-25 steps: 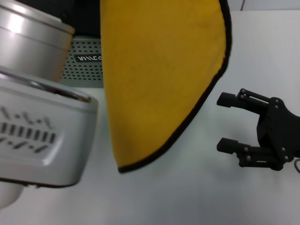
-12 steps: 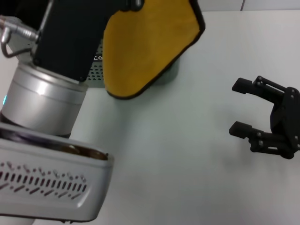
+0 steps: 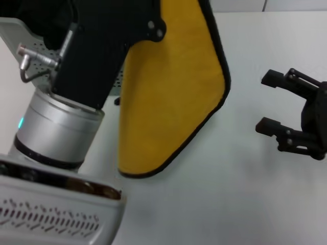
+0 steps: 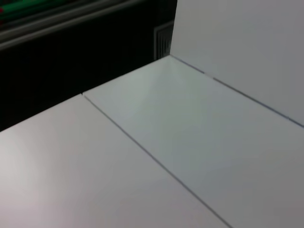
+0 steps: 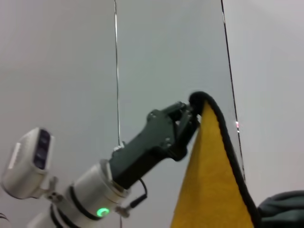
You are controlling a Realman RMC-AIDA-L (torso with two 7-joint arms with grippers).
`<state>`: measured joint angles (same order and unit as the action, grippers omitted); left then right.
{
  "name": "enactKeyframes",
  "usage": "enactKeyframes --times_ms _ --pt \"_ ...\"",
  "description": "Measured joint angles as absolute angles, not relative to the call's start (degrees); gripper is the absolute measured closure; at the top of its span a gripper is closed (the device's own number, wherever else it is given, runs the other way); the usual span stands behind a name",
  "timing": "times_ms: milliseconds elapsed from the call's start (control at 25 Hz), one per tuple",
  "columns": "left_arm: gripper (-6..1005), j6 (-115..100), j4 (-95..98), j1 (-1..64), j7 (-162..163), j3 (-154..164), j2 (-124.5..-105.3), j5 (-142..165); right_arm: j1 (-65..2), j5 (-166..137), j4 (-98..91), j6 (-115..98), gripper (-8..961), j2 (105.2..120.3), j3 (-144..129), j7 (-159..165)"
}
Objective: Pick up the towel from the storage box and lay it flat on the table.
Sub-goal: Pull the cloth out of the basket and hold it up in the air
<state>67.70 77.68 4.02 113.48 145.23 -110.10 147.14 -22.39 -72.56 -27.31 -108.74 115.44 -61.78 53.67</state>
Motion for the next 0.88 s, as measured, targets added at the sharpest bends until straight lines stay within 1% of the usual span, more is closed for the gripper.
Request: enactKeyframes --times_ms 240,560,880 --pt "984 69.0 76.3 4.4 113.7 147.0 -110.03 149.8 -22.7 -72.5 -27.3 -106.2 128 115.44 -61.3 52.0" --pt "985 70.5 76.0 4.4 113.7 148.3 -109.28 150.3 -23.7 -72.6 -27.5 -105.4 128 115.31 -60.3 52.0" --pt "985 70.9 75.8 5.0 113.7 148.4 -109.24 150.4 -24.1 -74.3 -26.5 -103.4 128 115.67 -60.9 51.9"
